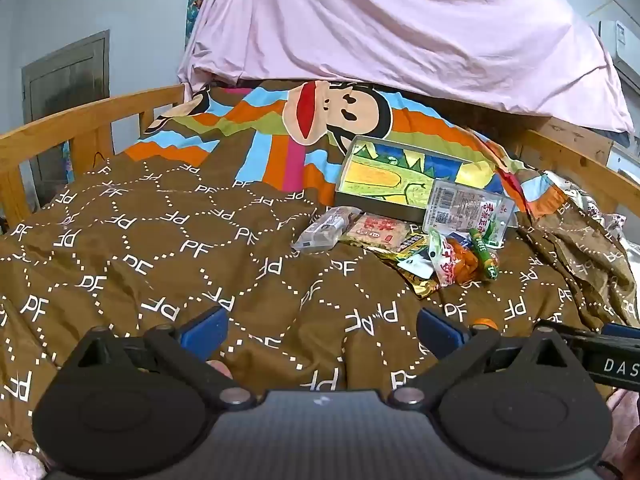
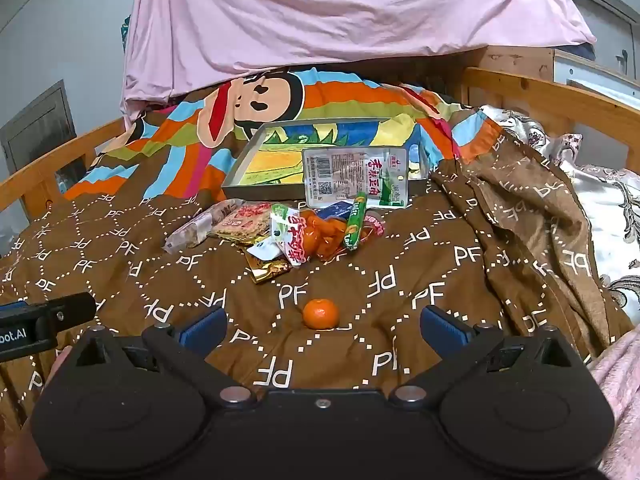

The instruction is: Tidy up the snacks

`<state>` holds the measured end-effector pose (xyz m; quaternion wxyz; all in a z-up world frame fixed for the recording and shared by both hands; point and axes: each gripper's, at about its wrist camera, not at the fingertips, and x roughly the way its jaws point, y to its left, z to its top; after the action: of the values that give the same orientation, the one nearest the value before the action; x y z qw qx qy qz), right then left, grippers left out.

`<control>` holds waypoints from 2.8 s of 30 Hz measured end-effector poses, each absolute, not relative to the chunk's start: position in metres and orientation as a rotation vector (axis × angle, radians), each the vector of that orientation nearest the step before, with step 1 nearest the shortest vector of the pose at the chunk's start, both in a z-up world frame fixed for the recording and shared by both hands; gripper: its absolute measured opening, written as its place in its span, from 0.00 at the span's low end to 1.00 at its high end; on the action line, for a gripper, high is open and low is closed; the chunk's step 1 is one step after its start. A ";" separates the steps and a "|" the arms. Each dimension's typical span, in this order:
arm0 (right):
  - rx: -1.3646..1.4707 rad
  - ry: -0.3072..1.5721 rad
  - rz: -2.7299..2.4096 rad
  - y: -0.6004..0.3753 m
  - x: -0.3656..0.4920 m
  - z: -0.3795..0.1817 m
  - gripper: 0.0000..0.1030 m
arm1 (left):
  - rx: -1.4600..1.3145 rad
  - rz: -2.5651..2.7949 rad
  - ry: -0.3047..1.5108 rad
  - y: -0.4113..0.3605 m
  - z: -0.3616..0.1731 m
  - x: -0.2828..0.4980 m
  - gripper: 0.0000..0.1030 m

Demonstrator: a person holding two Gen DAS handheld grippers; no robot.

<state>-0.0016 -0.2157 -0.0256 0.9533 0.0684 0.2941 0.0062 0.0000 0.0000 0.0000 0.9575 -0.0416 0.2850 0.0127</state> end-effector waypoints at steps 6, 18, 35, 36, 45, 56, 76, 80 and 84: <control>0.143 0.598 0.014 -0.216 -0.001 -0.026 0.99 | -0.079 0.028 0.586 0.000 0.000 0.000 1.00; 0.144 0.600 0.015 -0.217 -0.001 -0.026 0.99 | -0.079 0.029 0.586 0.000 -0.001 0.001 1.00; 0.144 0.601 0.016 -0.216 -0.001 -0.025 0.99 | -0.078 0.026 0.582 0.004 -0.002 0.000 1.00; 0.144 0.601 0.016 -0.216 -0.001 -0.026 0.99 | -0.078 0.026 0.582 0.004 -0.002 0.000 1.00; 0.144 0.601 0.016 -0.216 -0.001 -0.026 0.99 | -0.078 0.028 0.582 0.003 -0.001 0.000 1.00; 0.143 0.603 0.016 -0.216 0.000 -0.027 0.99 | -0.077 0.028 0.582 0.003 -0.001 -0.001 1.00; 0.144 0.606 0.017 -0.215 0.001 -0.028 0.99 | -0.077 0.027 0.583 0.001 0.002 -0.001 1.00; 0.144 0.607 0.018 -0.217 0.002 -0.026 0.99 | -0.078 0.028 0.582 0.001 0.002 -0.001 1.00; 0.155 0.625 0.027 -0.213 0.004 -0.032 0.99 | -0.078 0.027 0.584 -0.002 0.002 0.001 1.00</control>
<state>0.0037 -0.2130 -0.0324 0.9486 0.0761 0.3069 0.0131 0.0007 -0.0018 0.0019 0.9568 -0.0386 0.2878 0.0133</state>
